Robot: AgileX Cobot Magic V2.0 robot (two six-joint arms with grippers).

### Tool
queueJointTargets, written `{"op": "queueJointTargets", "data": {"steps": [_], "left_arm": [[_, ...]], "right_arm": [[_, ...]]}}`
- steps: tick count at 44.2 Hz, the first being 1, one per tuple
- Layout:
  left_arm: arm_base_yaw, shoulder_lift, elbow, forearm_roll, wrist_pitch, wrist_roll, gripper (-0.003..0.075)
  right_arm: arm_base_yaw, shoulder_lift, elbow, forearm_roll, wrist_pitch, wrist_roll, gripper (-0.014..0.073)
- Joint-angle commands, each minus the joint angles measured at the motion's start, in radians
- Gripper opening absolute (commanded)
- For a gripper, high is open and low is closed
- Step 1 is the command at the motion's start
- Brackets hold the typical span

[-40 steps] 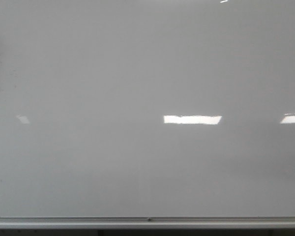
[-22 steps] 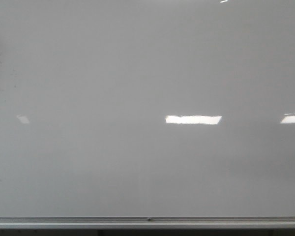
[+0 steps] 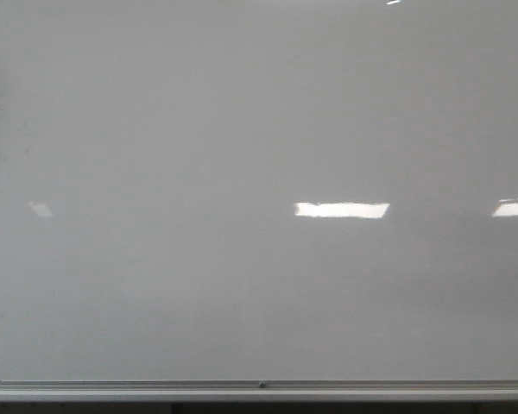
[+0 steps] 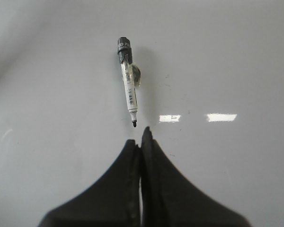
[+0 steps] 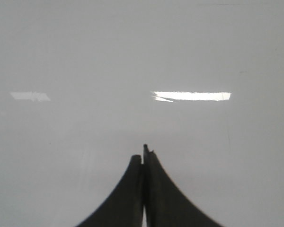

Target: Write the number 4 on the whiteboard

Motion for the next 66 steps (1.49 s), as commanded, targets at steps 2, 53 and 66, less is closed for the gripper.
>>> {"op": "queueJointTargets", "data": {"steps": [2,53,66], "left_arm": [[0.003,-0.015,0.006,-0.002,-0.083,-0.009,-0.002],[0.003,0.411,-0.438,0.052,0.111,-0.009,-0.002],[0.003,0.413,-0.438,0.053,0.113,-0.009,0.0358]], "right_arm": [[0.0,-0.016,-0.015,-0.011,-0.085,0.0,-0.0109],[0.0,0.357,-0.456,-0.011,0.141,0.0,-0.0107],[0.0,0.357,-0.456,-0.011,0.144,0.0,0.0304]]}}
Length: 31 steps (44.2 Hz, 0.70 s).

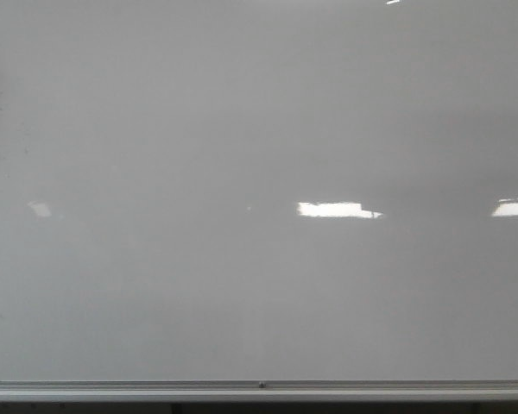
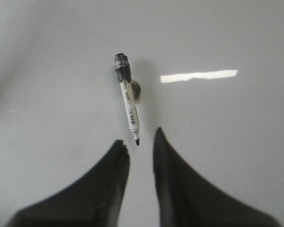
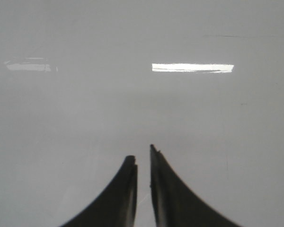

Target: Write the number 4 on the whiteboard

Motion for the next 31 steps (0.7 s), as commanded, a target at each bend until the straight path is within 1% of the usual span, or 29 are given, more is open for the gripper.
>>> {"op": "queueJointTargets", "data": {"steps": [1,2,3,4,6,7,9,14,19,23,26,31], "left_arm": [[0.003,0.012,-0.041,0.001,-0.072,-0.009,0.0413],[0.003,0.012,-0.041,0.001,-0.072,-0.009,0.0478],[0.003,0.012,-0.041,0.001,-0.074,-0.009,0.0519],[0.003,0.012,-0.041,0.001,-0.074,-0.009,0.0554],[0.003,0.012,-0.041,0.001,-0.074,-0.009,0.0608],[0.003,0.012,-0.041,0.001,-0.074,-0.009,0.062],[0.003,0.012,-0.041,-0.003,-0.076,-0.009,0.0627],[0.003,0.024,-0.041,-0.017,-0.062,-0.009,0.0626],[0.003,0.098,-0.045,-0.017,-0.068,-0.009,0.0626],[0.003,0.231,-0.088,-0.033,-0.062,-0.023,0.0622],[0.003,0.346,-0.137,-0.062,-0.062,-0.067,0.0617],[0.003,0.532,-0.221,-0.062,-0.104,-0.081,0.0617]], "right_arm": [[0.0,0.014,-0.037,-0.011,-0.075,-0.002,0.0365],[0.0,0.014,-0.037,-0.011,-0.075,-0.002,0.0393],[0.0,0.014,-0.037,-0.011,-0.075,-0.002,0.044],[0.0,0.014,-0.037,-0.011,-0.075,-0.002,0.047],[0.0,0.014,-0.037,-0.011,-0.075,-0.002,0.0521],[0.0,0.014,-0.037,-0.011,-0.075,-0.002,0.0535],[0.0,0.014,-0.037,-0.011,-0.075,-0.002,0.0548],[0.0,0.014,-0.037,-0.011,-0.075,-0.002,0.0548],[0.0,0.014,-0.037,-0.011,-0.077,-0.002,0.0548],[0.0,0.014,-0.037,-0.011,-0.077,-0.002,0.0548],[0.0,0.014,-0.037,-0.011,-0.076,-0.002,0.0548],[0.0,0.014,-0.037,-0.011,-0.076,-0.002,0.0548]]}}
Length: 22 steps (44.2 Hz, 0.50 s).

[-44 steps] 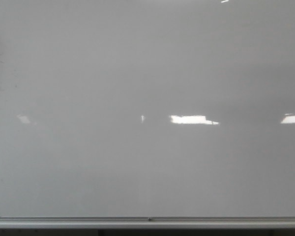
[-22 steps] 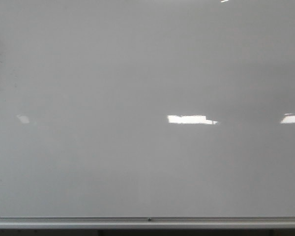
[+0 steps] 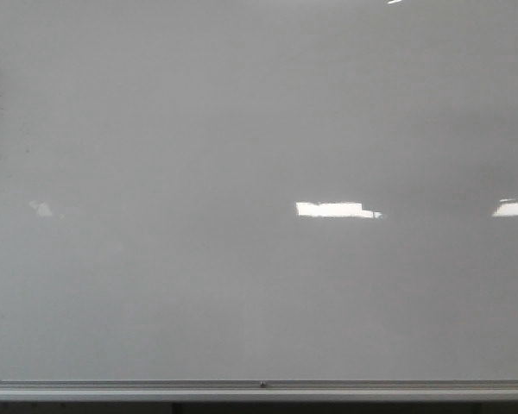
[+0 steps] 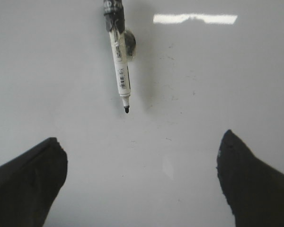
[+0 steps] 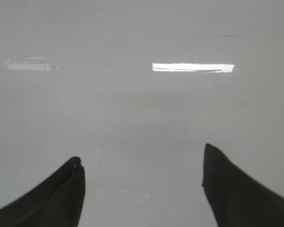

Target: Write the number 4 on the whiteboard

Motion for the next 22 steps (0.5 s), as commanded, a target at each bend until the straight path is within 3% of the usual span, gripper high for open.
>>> {"op": "queueJointTargets", "data": {"steps": [1,22], "left_arm": [[0.003,0.143,-0.103,-0.015,-0.114,-0.025,0.0617],[0.003,0.528,-0.212,-0.015,-0.411,-0.025,0.0617]], "right_arm": [[0.0,0.014,-0.037,-0.011,-0.075,-0.002,0.0548],[0.0,0.014,-0.037,-0.011,-0.075,-0.002,0.0548]]}}
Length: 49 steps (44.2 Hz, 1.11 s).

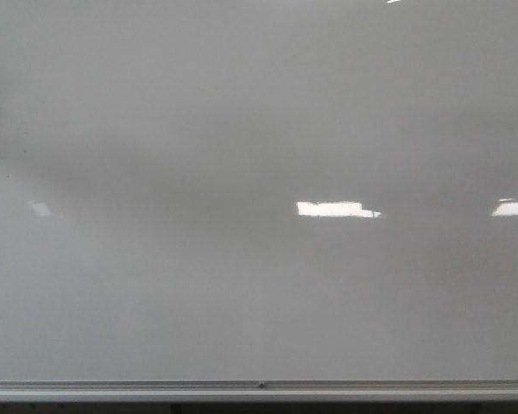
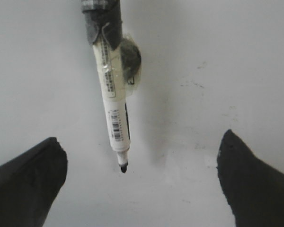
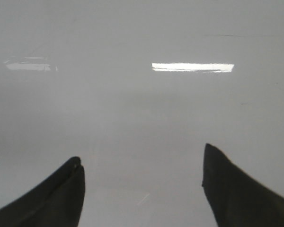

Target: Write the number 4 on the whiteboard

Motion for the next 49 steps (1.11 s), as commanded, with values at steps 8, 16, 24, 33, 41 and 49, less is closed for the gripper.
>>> {"op": "queueJointTargets", "data": {"steps": [8,16,24,33,41,49], "left_arm": [[0.003,0.113,-0.074,-0.009,-0.195,-0.012,0.0617],[0.003,0.16,-0.09,-0.009,-0.216,-0.012,0.061],[0.003,0.165,-0.09,-0.007,-0.224,-0.012,0.039],[0.003,0.165,-0.09,-0.007,-0.237,-0.008,0.009],[0.003,0.165,-0.09,0.006,-0.24,0.01,-0.002],[-0.011,0.135,-0.09,0.028,-0.162,0.01,-0.002]], "right_arm": [[0.0,0.014,-0.037,-0.011,-0.075,-0.002,0.0548],[0.0,0.014,-0.037,-0.011,-0.073,-0.002,0.0548],[0.0,0.014,-0.037,-0.011,-0.073,-0.002,0.0548],[0.0,0.014,-0.037,-0.011,-0.073,-0.002,0.0548],[0.0,0.014,-0.037,-0.011,-0.073,-0.002,0.0548],[0.0,0.014,-0.037,-0.011,-0.073,-0.002,0.0548]]}}
